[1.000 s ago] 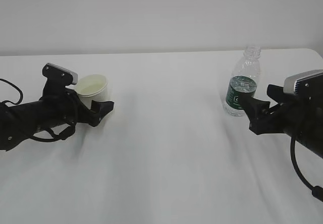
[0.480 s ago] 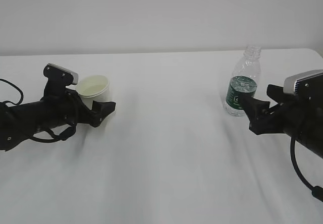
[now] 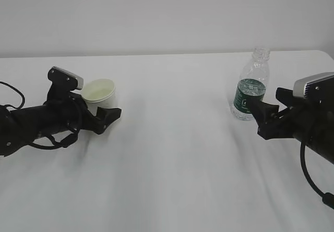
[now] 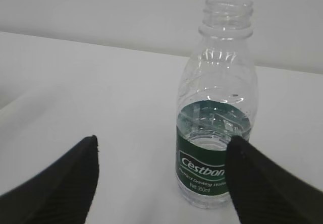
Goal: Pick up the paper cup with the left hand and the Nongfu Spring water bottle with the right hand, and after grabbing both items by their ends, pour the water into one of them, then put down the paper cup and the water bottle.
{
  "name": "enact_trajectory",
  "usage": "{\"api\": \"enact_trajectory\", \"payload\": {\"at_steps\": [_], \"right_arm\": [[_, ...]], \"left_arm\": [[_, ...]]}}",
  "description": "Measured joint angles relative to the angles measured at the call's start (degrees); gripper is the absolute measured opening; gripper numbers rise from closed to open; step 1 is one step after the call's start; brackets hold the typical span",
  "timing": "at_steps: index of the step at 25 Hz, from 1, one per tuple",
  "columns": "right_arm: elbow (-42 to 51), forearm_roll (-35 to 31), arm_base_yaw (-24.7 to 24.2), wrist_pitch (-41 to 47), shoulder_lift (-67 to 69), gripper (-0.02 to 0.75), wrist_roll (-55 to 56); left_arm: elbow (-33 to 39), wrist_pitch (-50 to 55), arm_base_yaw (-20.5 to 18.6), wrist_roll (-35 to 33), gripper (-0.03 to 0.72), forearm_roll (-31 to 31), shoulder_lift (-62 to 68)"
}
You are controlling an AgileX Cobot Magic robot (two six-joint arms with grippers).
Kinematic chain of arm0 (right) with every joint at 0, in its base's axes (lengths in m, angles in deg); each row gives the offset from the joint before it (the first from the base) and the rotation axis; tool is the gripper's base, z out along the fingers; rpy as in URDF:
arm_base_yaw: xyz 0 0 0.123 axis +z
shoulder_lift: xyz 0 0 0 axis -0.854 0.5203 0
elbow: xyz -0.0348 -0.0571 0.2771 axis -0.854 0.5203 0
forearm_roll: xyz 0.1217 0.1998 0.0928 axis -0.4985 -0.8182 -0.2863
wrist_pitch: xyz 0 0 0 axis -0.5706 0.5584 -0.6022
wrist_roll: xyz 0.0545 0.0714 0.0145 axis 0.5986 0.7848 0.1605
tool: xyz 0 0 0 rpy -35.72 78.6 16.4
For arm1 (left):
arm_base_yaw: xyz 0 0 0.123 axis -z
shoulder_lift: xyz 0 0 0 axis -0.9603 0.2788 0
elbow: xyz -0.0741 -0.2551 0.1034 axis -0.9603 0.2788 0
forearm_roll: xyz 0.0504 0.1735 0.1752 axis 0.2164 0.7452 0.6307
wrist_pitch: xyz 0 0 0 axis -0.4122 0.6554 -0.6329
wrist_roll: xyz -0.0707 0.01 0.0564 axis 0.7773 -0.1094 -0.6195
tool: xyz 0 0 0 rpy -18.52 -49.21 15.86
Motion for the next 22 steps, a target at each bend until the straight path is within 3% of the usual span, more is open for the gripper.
{"api": "enact_trajectory", "payload": {"at_steps": [22], "right_arm": [[0.0,0.0,0.0,0.0,0.0,0.591,0.0]], "left_arm": [[6.9,-4.4,-0.4,0.1,0.691,-0.3,-3.4]]}}
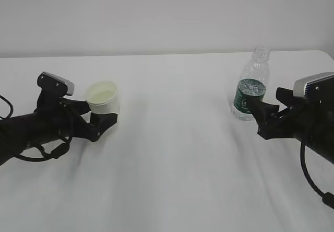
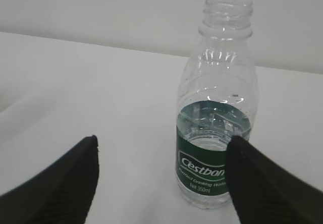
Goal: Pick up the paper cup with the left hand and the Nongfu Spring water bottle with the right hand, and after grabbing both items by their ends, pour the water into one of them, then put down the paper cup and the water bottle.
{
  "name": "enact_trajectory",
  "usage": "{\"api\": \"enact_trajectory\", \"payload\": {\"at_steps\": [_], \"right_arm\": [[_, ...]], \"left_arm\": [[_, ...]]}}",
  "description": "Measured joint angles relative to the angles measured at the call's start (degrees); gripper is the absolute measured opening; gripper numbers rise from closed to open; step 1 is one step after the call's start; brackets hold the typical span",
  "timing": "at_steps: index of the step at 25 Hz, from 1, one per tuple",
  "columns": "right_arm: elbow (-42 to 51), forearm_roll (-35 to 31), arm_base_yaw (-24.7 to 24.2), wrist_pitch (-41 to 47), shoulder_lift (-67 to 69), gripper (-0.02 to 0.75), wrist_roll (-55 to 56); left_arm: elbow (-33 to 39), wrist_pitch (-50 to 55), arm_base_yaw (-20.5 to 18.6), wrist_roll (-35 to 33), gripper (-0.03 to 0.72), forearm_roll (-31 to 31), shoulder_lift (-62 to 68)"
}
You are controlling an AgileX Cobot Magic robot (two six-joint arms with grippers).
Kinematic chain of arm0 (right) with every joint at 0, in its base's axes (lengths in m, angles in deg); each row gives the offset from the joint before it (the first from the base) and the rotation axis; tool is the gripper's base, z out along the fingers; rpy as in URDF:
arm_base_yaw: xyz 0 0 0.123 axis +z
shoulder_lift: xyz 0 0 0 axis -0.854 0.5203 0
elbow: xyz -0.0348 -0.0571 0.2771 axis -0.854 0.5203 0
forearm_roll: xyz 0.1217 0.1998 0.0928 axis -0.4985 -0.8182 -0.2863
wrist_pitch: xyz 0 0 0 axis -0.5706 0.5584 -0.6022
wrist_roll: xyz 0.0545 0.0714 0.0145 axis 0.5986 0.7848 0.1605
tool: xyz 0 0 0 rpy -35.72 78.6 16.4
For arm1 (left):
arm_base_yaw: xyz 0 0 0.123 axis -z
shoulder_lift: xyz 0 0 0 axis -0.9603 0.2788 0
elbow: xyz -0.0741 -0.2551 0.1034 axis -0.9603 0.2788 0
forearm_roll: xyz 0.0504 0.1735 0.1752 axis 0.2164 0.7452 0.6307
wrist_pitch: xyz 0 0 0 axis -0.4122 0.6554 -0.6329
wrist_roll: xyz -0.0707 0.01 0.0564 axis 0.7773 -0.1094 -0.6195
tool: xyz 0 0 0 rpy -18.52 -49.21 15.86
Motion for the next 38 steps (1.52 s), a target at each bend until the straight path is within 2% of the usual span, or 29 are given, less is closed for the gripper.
{"api": "enact_trajectory", "payload": {"at_steps": [26,31,38], "right_arm": [[0.0,0.0,0.0,0.0,0.0,0.59,0.0],[0.0,0.0,0.0,0.0,0.0,0.59,0.0],[1.2,0.4,0.0,2.0,-3.5,0.59,1.3]], "left_arm": [[12.7,-3.8,0.0,-1.3,0.688,-3.6,-6.2],[15.4,-4.0,0.0,1.5,0.681,-3.8,-7.0],[20.0,-11.6,0.0,4.1,0.655,-4.1,-7.4]]}}
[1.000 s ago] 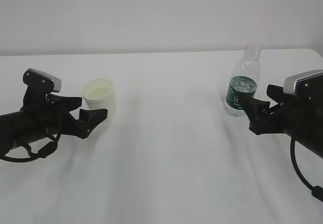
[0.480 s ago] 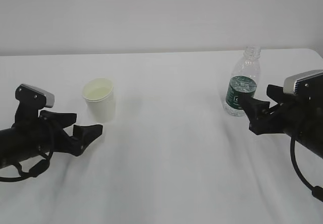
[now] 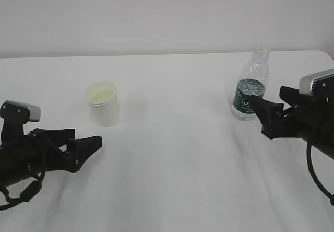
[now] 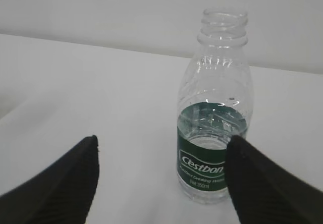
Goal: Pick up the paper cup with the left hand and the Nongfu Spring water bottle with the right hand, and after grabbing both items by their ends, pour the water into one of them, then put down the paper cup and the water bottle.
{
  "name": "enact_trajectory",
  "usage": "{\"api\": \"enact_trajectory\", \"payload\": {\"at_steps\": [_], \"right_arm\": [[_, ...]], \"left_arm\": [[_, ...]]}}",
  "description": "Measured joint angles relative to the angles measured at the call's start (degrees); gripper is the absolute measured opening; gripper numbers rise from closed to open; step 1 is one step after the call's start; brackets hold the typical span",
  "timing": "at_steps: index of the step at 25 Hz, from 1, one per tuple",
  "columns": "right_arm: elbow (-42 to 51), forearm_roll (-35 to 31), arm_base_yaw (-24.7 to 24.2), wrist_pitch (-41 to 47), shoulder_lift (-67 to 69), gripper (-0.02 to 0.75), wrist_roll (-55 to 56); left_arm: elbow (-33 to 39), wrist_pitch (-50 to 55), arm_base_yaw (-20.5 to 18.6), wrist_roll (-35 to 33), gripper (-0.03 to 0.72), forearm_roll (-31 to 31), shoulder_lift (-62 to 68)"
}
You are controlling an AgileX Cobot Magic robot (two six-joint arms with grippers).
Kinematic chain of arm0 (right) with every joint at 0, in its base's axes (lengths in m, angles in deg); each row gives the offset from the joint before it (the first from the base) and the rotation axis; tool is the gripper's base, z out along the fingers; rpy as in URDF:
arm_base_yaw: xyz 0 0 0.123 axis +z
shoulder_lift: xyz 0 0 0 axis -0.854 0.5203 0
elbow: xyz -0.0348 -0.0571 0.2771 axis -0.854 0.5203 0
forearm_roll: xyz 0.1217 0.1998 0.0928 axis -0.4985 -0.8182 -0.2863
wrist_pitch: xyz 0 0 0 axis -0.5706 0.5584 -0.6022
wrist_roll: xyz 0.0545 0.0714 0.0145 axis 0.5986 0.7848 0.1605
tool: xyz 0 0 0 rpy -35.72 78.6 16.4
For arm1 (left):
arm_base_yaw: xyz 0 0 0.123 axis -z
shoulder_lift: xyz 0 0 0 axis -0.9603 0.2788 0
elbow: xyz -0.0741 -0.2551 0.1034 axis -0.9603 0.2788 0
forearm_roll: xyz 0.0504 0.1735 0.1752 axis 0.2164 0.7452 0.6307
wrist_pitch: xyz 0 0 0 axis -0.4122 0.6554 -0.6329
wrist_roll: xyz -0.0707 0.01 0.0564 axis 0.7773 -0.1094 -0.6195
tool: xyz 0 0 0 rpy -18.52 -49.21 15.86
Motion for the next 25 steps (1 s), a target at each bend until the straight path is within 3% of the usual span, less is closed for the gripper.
{"api": "enact_trajectory", "payload": {"at_steps": [9,16,25], "right_arm": [[0.2,-1.4,0.0,9.0,-10.9,0.59,0.9],[0.4,-2.2,0.0,17.6,-18.2,0.59,1.0],[-0.4,-2.4,0.0,26.3,-25.2,0.59,3.0]], "left_arm": [[5.8,-1.5,0.0,0.4,0.632,-3.3,-0.1],[6.3,-1.6,0.0,0.6,0.614,-3.4,-0.8],[6.6,-1.6,0.0,2.0,0.592,-7.1,-13.4]]}}
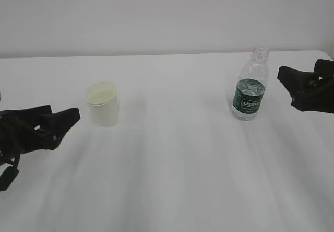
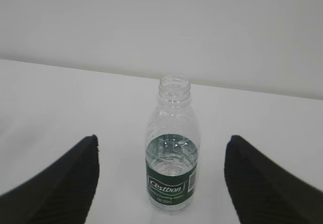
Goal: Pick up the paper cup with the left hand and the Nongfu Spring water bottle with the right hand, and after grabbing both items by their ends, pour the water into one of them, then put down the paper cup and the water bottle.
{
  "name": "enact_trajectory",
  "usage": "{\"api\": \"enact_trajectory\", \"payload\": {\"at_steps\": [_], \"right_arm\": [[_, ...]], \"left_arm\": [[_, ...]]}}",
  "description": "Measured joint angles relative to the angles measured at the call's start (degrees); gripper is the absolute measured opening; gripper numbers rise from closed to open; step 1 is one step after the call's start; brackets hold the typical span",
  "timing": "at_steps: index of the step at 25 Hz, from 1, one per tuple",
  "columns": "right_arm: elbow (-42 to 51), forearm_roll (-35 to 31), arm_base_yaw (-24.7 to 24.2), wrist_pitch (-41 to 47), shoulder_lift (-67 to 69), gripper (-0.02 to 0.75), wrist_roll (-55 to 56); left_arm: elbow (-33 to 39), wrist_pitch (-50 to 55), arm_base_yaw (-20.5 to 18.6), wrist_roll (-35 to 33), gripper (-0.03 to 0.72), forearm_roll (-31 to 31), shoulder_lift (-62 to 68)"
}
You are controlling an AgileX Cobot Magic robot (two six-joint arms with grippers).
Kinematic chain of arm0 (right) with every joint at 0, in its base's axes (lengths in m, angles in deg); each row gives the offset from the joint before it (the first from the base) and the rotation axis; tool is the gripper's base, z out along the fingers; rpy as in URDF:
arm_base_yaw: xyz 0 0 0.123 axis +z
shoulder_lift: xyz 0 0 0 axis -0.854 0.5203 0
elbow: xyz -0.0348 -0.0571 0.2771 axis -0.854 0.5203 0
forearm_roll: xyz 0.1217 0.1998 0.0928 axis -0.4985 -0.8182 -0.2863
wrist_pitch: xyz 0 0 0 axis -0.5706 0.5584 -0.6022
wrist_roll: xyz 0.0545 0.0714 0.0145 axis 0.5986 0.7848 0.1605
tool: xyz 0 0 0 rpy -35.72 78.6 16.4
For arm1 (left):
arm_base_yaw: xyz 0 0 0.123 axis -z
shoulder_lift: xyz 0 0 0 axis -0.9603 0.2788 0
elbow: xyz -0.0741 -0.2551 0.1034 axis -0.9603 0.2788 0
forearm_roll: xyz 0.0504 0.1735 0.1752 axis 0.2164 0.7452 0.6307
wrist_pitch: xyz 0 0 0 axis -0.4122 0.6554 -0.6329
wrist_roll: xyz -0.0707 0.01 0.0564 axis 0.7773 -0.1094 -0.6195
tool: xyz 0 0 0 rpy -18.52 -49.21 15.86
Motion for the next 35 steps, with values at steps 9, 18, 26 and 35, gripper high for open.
{"api": "enact_trajectory", "payload": {"at_steps": [9,18,26,35], "right_arm": [[-6.2,0.0,0.0,12.9,-5.9,0.59,0.1],[-12.3,0.0,0.0,25.9,-15.5,0.59,0.2],[-12.7,0.0,0.0,33.3,-24.5,0.59,0.2],[-12.7,-0.1,0.0,42.4,-30.6,0.59,0.2]], "left_arm": [[0.1,0.4,0.0,1.4,0.571,-3.5,-12.6],[0.2,11.7,0.0,2.1,0.563,-4.3,-28.4],[0.7,24.1,0.0,2.5,0.55,-4.4,-42.2],[0.8,36.6,0.0,4.2,0.542,-1.2,-53.9]]}}
